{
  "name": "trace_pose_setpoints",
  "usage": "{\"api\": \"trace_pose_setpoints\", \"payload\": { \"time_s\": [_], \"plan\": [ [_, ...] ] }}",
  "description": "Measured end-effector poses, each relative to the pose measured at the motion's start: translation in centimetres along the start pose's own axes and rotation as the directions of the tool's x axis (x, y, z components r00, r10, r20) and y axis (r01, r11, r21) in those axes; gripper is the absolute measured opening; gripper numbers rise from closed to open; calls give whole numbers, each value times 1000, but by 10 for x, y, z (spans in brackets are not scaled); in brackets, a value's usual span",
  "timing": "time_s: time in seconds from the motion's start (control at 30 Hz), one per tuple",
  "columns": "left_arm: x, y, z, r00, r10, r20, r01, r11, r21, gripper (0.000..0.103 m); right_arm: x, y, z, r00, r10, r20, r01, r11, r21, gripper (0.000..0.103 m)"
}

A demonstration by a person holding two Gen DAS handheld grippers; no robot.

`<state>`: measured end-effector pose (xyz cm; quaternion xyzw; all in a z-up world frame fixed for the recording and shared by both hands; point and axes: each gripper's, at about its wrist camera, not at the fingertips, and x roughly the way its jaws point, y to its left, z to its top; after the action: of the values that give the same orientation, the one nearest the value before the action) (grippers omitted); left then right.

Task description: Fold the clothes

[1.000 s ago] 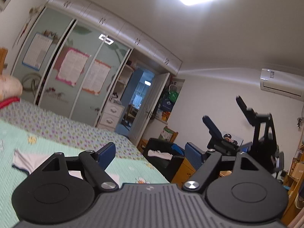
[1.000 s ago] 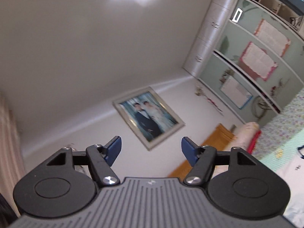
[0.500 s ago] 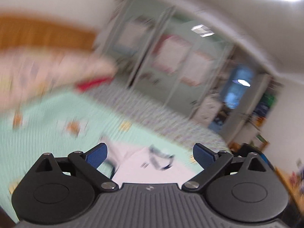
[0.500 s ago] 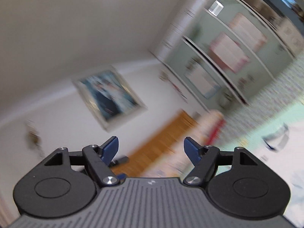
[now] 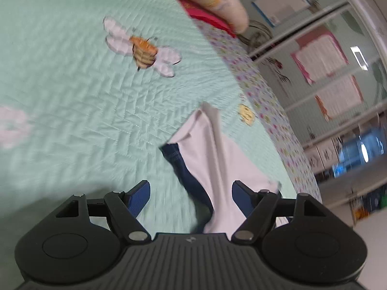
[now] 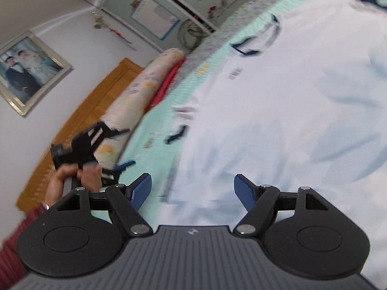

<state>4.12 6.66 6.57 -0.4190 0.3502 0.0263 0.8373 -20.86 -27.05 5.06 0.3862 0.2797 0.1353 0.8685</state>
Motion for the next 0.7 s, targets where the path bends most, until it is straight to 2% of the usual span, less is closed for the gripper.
{"api": "trace_pose_setpoints", "payload": {
  "time_s": [0.03,0.1,0.13,0.23,0.33,0.47,0.53,0.57,0.6,0.7],
  "plan": [
    [13,3,3,1000,-6,3,6,1000,-14,77,4,-8,-10,999,10,31,-9,999,-40,70],
    [38,10,10,1000,-18,16,18,999,-42,77,6,-15,-23,995,57,82,-48,993,-107,71],
    [48,13,12,999,-24,23,25,998,-57,77,6,-17,-21,994,77,79,-69,993,-96,74],
    [69,20,17,998,-43,47,47,996,-73,77,3,-25,-17,987,135,89,-130,990,-54,74],
    [71,13,15,996,-48,78,49,999,-15,77,-1,-30,-17,980,168,103,-166,986,-30,74],
    [77,5,11,995,-27,95,21,998,60,67,1,-36,-20,976,187,111,-186,982,-17,74],
    [85,4,14,997,-16,81,10,997,74,47,7,-38,-19,975,191,112,-191,981,-14,74],
    [88,3,15,998,1,61,-6,996,85,17,9,-39,-19,974,194,112,-194,981,-12,74],
    [94,3,17,999,23,42,-27,995,91,9,13,-41,-17,974,196,112,-197,980,-11,74],
    [83,2,13,996,42,75,-52,989,135,8,19,-43,-15,974,199,111,-199,980,-9,74]
  ]
}}
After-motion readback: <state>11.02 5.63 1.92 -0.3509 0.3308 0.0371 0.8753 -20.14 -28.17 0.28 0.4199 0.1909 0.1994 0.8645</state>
